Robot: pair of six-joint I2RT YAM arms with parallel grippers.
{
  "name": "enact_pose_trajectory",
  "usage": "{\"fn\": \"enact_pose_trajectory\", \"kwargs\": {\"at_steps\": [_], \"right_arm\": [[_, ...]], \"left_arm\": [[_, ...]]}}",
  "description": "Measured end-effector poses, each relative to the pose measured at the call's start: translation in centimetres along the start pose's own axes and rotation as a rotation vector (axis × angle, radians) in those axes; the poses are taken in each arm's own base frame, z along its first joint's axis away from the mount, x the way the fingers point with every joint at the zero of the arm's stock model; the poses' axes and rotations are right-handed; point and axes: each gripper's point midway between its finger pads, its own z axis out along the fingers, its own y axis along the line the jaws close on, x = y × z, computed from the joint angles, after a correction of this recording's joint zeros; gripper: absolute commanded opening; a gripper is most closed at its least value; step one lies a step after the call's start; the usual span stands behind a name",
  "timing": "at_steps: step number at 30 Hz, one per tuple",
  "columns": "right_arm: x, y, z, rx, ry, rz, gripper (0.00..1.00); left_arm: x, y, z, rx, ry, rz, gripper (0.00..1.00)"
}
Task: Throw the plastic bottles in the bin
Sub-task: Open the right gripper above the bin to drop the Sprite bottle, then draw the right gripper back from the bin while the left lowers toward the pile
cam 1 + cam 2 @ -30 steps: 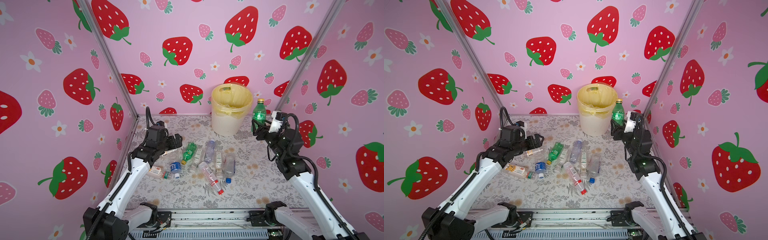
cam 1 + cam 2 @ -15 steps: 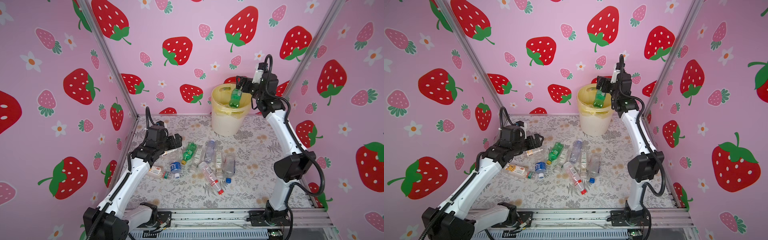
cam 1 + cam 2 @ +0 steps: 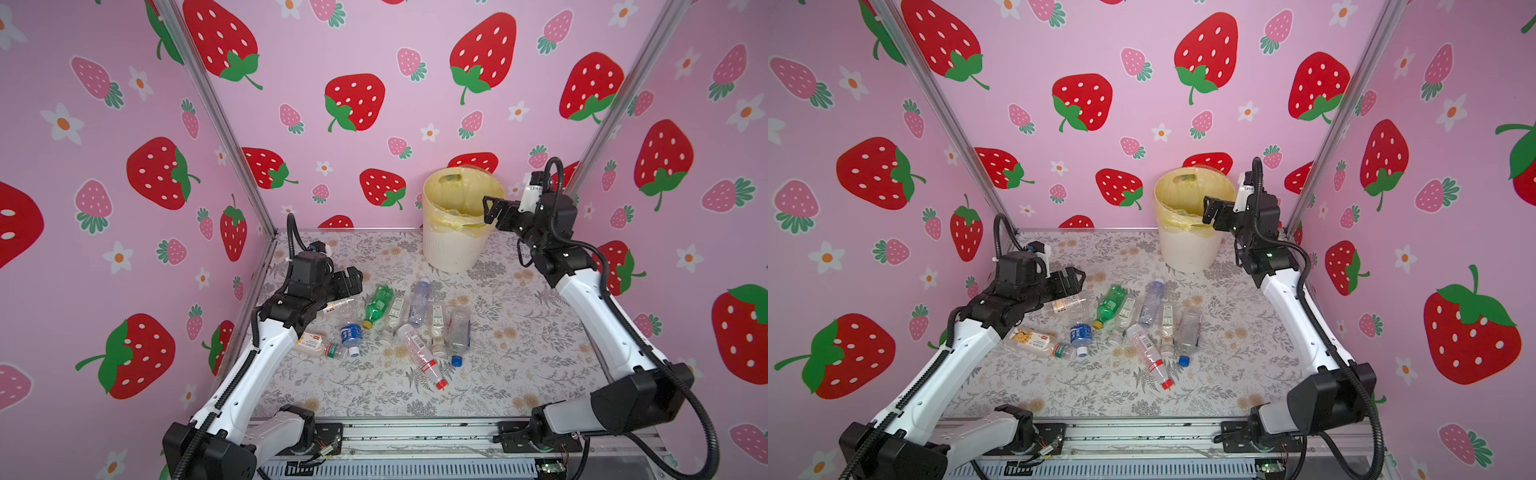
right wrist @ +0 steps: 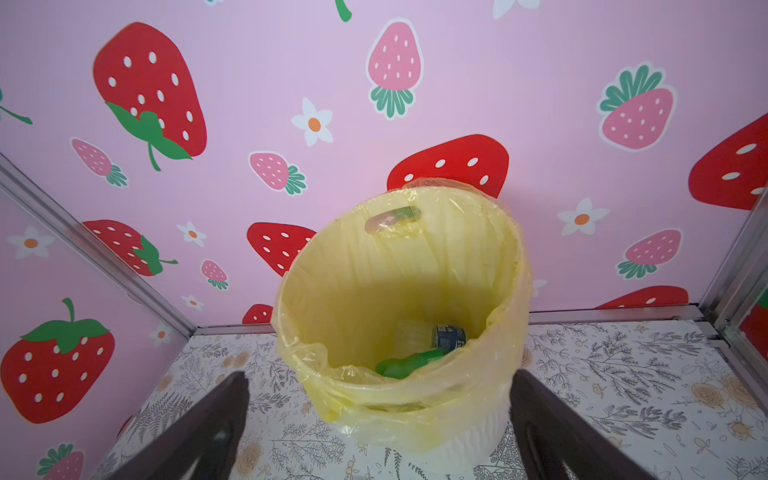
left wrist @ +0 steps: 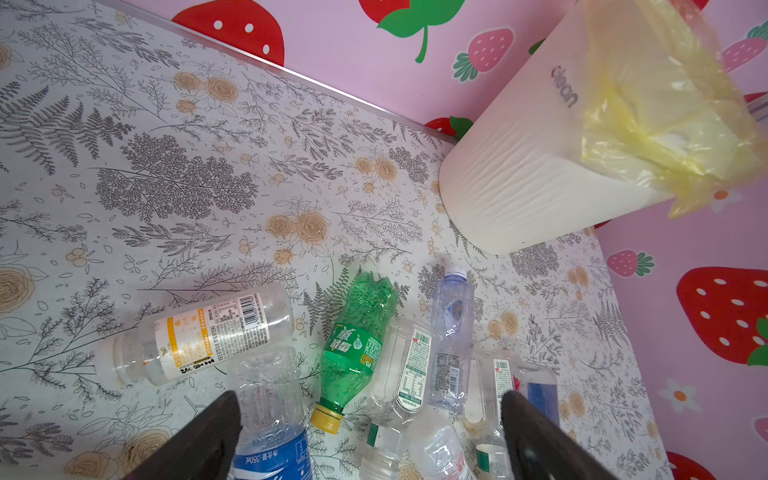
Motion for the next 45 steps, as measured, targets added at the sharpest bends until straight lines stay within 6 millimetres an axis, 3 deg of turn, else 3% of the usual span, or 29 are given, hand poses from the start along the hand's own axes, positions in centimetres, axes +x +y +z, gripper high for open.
{"fn": "enact_pose_trajectory", "kwargs": {"at_steps": [3,10,14,23,34,45], "right_arm": [[1.4,-0.3,-1.1,0.003,0.013,-0.001,0.99],[8.7,-2.1,-1.9,0.025,0.163,0.005,0.99],[11.4,-2.6,-3.1,0.022,0.21,0.009,0.99],[13.9,-2.9,-4.9,0.01,0.24,0.021,0.99],[18.5,-4.1,-5.5,0.032,0.335,0.049,0.99],[20.1,-4.6,-6.3,0.043,0.359,0.065,0.99]], "left_arm": [[0.0,0.0,0.0,-0.001,0.001,0.0,0.99],[0.3,0.3,0.7,-0.014,0.019,-0.002,0.99],[0.7,0.6,1.1,-0.024,0.038,-0.003,0.99],[1.7,1.5,1.3,-0.067,0.077,-0.019,0.99],[3.5,5.4,0.5,-0.276,0.116,-0.105,0.99],[4.3,9.2,-0.8,-0.484,0.063,-0.288,0.99]]}}
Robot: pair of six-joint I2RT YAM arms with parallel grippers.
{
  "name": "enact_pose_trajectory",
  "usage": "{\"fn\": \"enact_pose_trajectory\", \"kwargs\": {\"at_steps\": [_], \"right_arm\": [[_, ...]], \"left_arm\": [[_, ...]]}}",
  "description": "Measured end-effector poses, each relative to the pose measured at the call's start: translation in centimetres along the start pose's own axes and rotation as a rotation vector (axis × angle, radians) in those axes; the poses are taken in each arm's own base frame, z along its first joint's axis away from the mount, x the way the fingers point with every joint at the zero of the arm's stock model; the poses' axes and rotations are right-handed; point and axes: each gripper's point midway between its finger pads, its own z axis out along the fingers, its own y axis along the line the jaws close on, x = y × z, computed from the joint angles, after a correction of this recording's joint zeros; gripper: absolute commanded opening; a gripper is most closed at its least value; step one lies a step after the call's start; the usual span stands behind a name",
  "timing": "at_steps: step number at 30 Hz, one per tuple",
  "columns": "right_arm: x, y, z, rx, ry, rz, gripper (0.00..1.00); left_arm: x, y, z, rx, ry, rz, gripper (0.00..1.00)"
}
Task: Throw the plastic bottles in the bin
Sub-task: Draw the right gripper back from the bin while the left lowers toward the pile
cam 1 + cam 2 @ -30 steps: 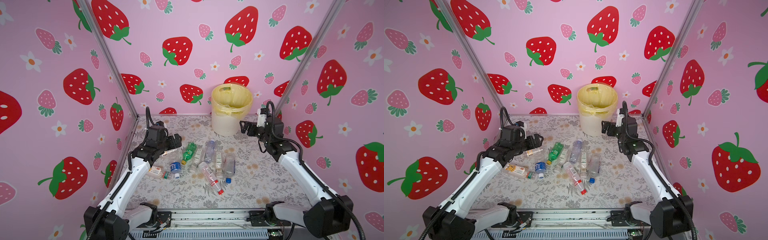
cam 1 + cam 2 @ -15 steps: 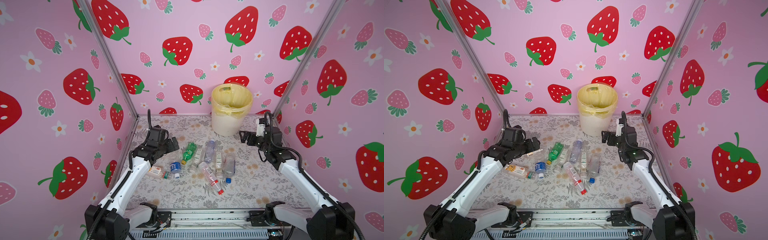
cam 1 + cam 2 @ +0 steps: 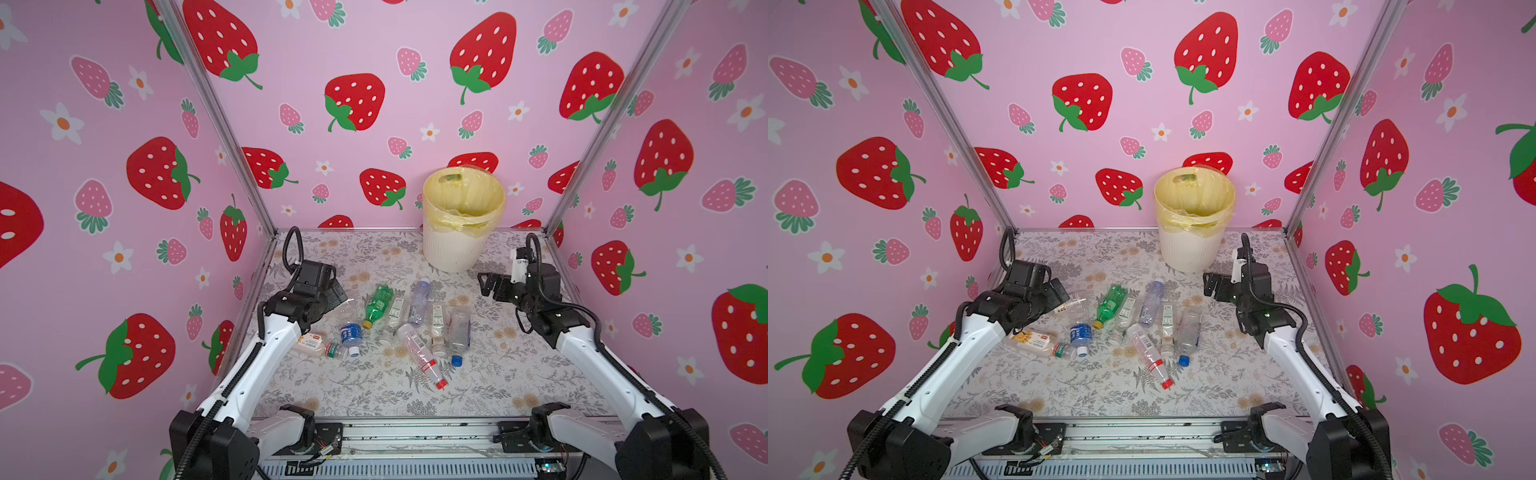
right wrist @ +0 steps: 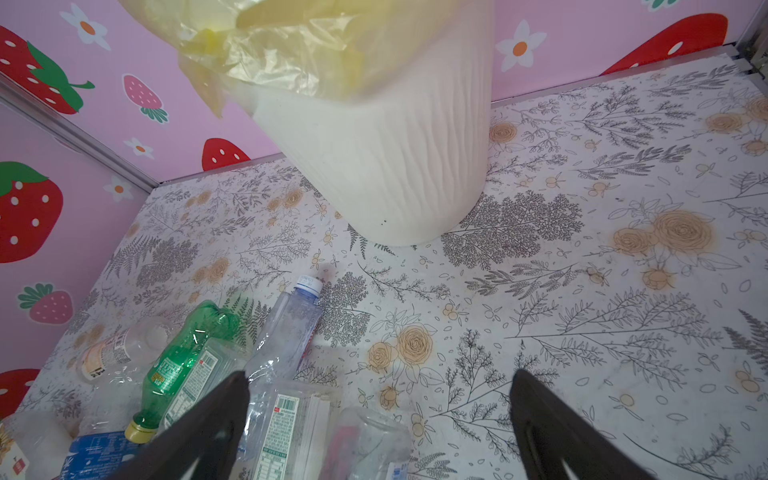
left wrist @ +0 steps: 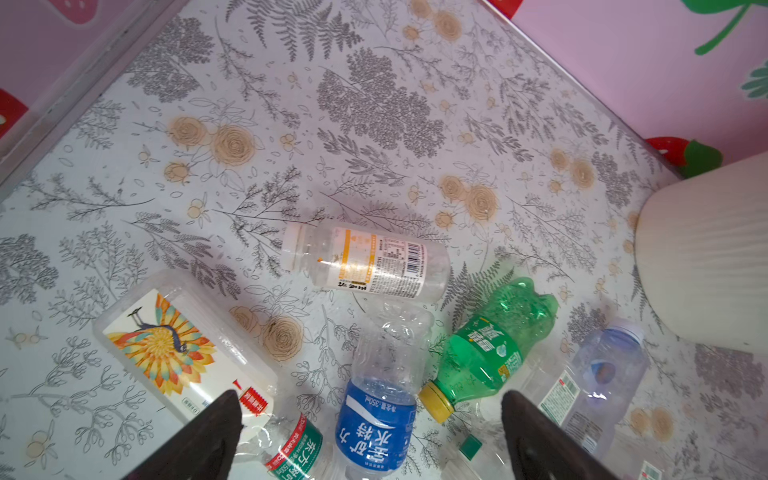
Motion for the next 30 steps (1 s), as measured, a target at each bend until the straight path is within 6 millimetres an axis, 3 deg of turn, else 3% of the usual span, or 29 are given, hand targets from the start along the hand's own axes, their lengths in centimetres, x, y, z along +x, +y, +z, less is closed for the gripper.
{"fn": "enact_pose_trajectory", "kwargs": {"at_steps": [16,20,25,30], "right_arm": [[1.3,-0.6,-0.4,0.017,0.01,0.009,0.99],[1.5,-1.0,-0.3,0.032,0.008,0.02,0.99],[2.2,-1.3,-0.1,0.038,0.02,0.029,0.99],[1.9,-1.2,-0.1,0.035,0.011,0.029,0.99]], "left_arm": [[2.2,6.0,1.4,-0.145,0.01,-0.246,0.99],[3.2,7.0,2.7,-0.144,0.045,-0.317,1.0],[6.0,8.5,4.9,-0.158,0.148,-0.396,0.98],[6.7,8.8,6.0,-0.162,0.193,-0.424,0.95]]}}
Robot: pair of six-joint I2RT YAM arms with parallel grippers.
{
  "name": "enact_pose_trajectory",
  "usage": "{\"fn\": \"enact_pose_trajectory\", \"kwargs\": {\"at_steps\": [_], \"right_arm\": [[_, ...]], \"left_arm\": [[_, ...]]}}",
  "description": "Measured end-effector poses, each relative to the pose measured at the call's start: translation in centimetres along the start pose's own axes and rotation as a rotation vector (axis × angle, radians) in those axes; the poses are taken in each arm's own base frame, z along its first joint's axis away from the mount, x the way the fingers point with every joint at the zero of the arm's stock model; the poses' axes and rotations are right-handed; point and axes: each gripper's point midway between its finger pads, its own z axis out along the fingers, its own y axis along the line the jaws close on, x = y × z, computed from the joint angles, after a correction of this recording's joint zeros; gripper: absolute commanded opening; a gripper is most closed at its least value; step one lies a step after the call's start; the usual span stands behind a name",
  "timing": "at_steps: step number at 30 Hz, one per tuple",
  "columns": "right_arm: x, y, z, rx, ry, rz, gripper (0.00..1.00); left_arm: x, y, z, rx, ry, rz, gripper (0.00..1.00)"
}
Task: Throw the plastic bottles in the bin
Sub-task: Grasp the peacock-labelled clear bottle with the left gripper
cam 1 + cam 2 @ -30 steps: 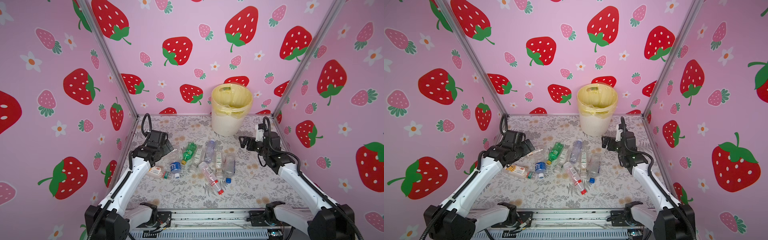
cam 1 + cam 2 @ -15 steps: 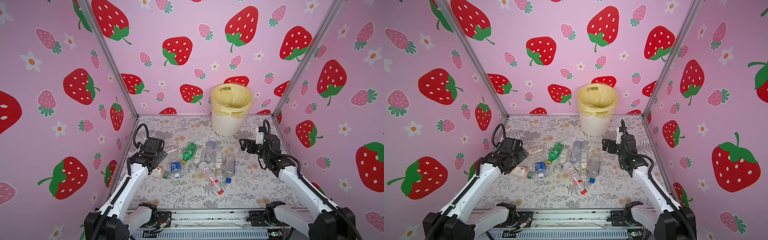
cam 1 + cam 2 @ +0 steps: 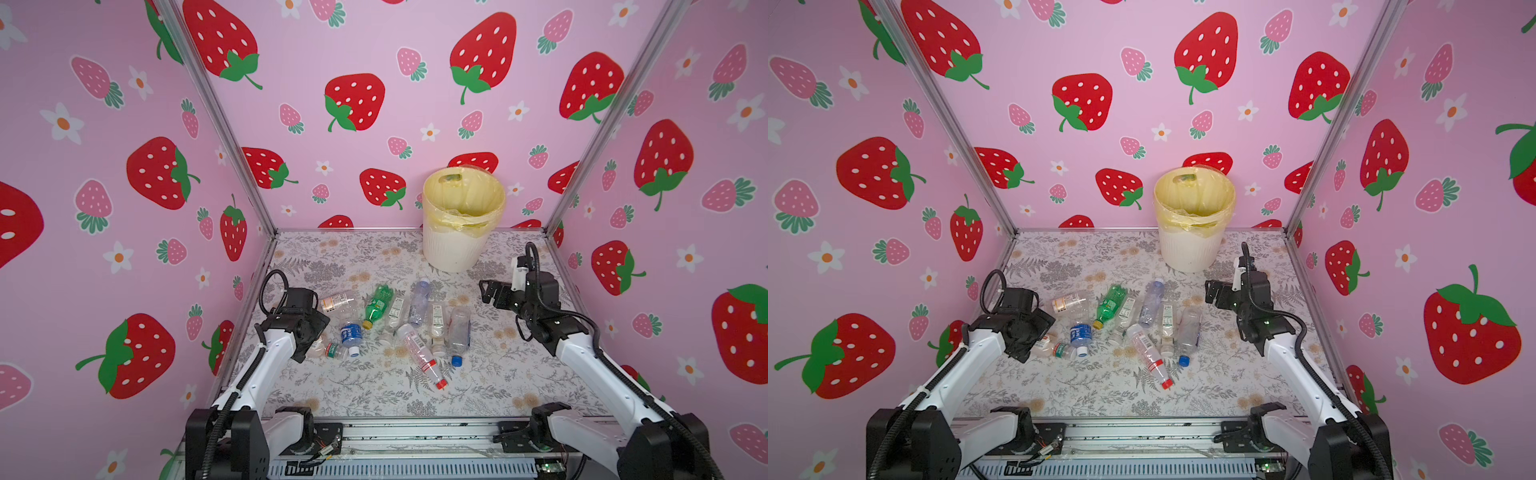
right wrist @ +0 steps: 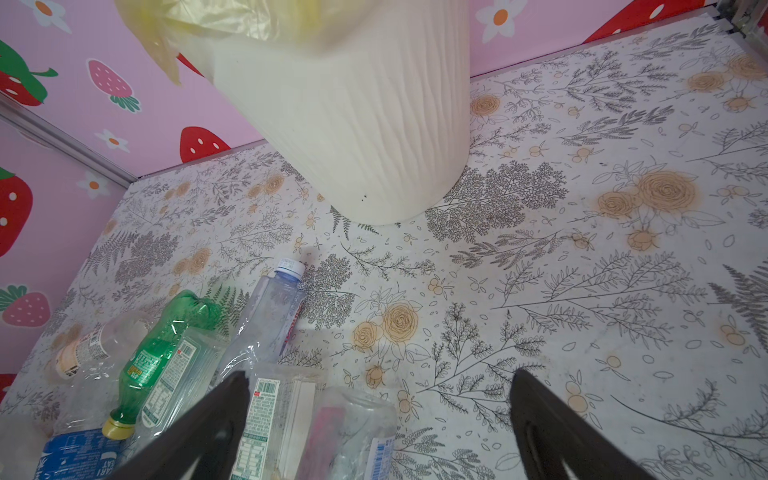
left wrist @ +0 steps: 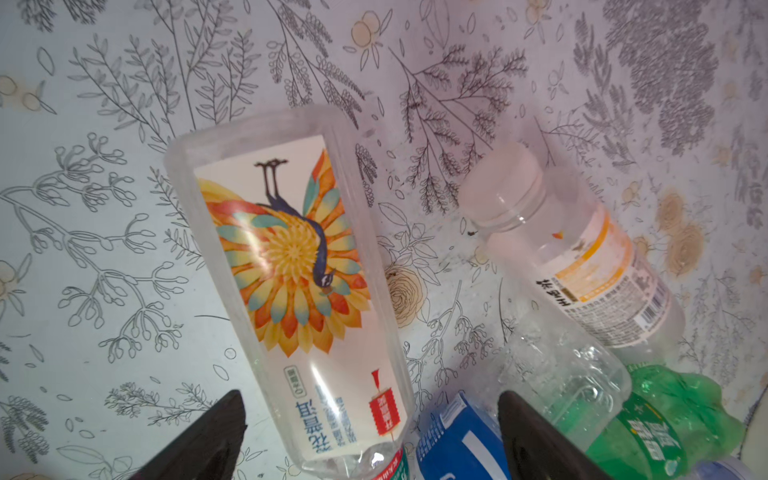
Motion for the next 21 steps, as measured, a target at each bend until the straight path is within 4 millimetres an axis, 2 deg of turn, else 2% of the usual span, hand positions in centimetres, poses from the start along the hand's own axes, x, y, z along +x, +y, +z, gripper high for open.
{"fn": "enact_pose_trajectory", "kwargs": {"at_steps": [5,10,21], "right_arm": [[0.1,0.0,0.2,0.0,0.006,0.0,0.99],[0.3,-0.1,0.4,0.002,0.012,0.002,0.99],[0.3,-0.1,0.3,0.003,0.011,0.017,0.99]], "left_arm": [[-0.1,0.1,0.9,0.006,0.005,-0.012,0.92],[0.7,1.2,2.5,-0.025,0.037,-0.019,0.88],[1.2,1.8,4.1,-0.067,0.088,-0.021,0.66]]}}
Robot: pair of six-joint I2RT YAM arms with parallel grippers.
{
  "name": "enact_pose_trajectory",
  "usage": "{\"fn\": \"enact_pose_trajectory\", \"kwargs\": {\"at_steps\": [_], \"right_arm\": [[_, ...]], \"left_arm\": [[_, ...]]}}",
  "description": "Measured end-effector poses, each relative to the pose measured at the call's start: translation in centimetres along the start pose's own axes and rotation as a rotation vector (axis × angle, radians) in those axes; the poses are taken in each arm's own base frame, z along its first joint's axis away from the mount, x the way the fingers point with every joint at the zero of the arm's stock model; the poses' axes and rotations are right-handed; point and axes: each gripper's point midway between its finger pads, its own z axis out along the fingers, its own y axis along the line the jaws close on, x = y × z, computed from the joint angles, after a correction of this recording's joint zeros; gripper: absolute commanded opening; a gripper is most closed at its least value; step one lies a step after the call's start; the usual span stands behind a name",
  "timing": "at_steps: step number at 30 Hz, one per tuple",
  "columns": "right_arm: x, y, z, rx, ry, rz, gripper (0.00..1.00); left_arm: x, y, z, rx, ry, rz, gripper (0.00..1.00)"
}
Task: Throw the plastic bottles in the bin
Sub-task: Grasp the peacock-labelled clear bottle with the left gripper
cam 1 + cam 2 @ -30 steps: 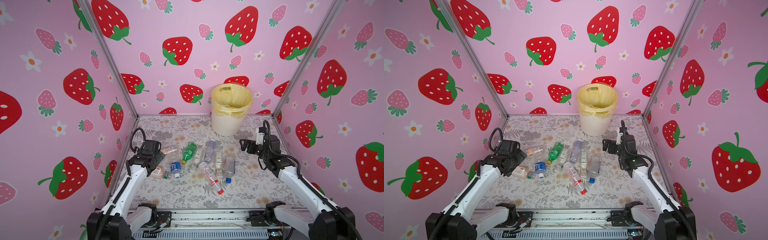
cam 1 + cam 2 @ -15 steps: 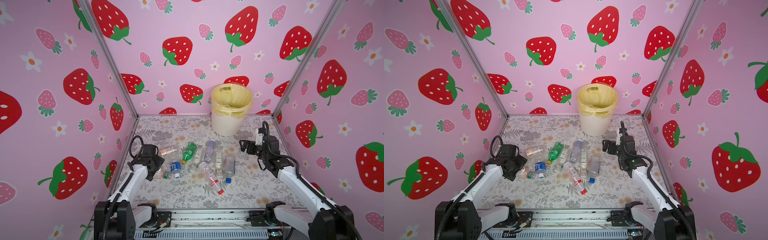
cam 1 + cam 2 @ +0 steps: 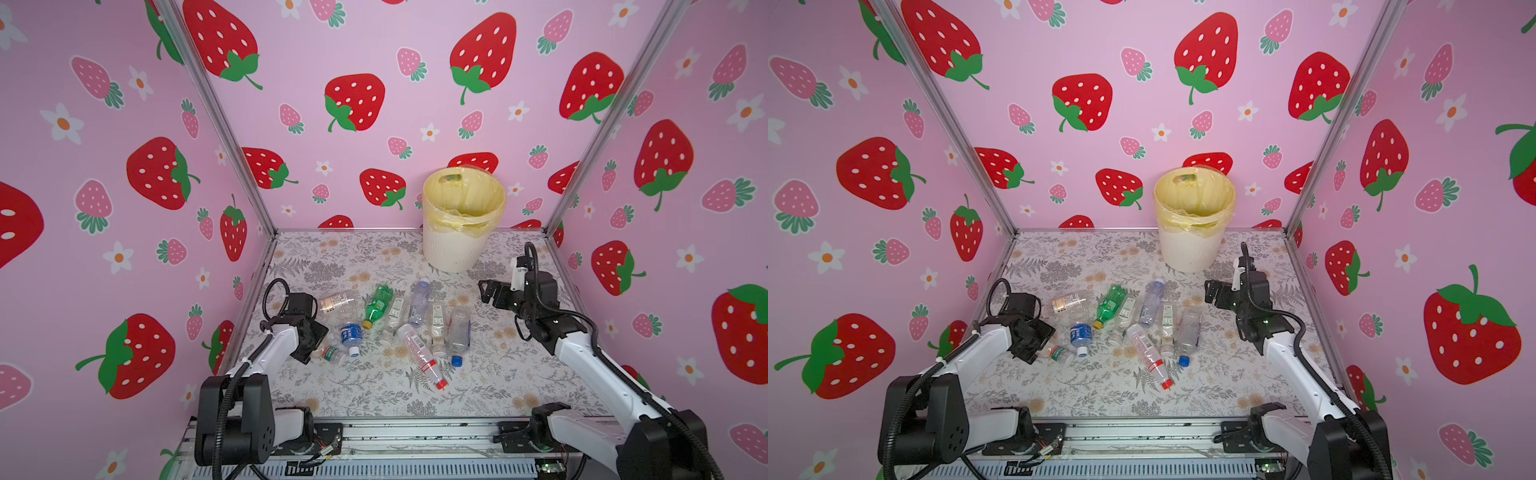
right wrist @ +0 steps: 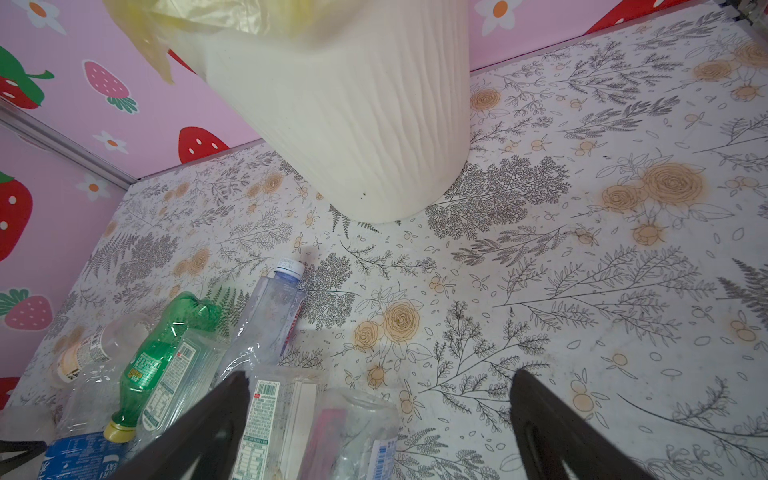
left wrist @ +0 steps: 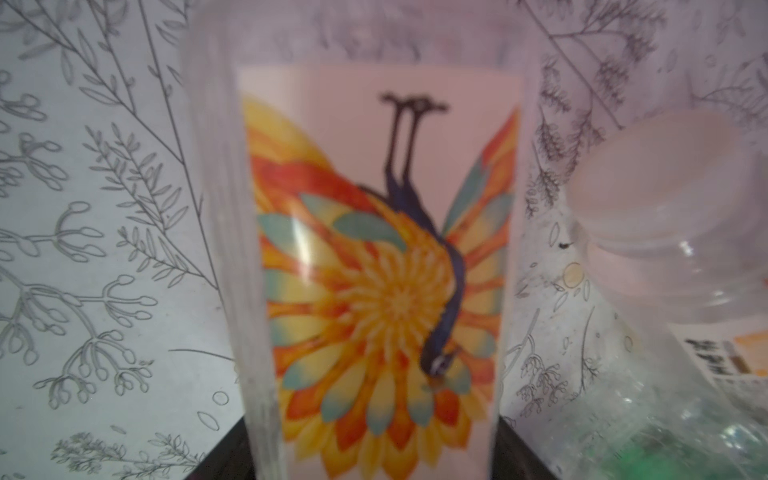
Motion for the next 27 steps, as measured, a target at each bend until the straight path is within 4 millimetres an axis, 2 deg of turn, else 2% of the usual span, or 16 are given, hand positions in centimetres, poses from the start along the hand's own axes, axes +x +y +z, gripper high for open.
{"fn": "enact_pose_trajectory", "kwargs": {"at_steps": [5,11,16,27], "right_arm": [[0.2,-0.1,-0.1,0.001,0.001,0.004,0.99],[-0.1,0.1,-0.6,-0.005,-0.016,0.005,0.99],[-0.3,0.2,-0.8,-0.009,-0.024,0.004,0.99],[0.4,-0.1,-0.9,-0.003,-0.012,0.009,0.99]], "left_arm": [[-0.3,0.1,-0.5,0.011,-0.02,-0.004,0.61],[-0.8,0.0,-2.4,0.062,-0.073,-0.005,0.58],[-1.2,-0.3,-3.9,0.108,-0.113,0.02,0.58],[-2.0,-1.7,-5.5,0.157,-0.149,0.112,0.59]]}}
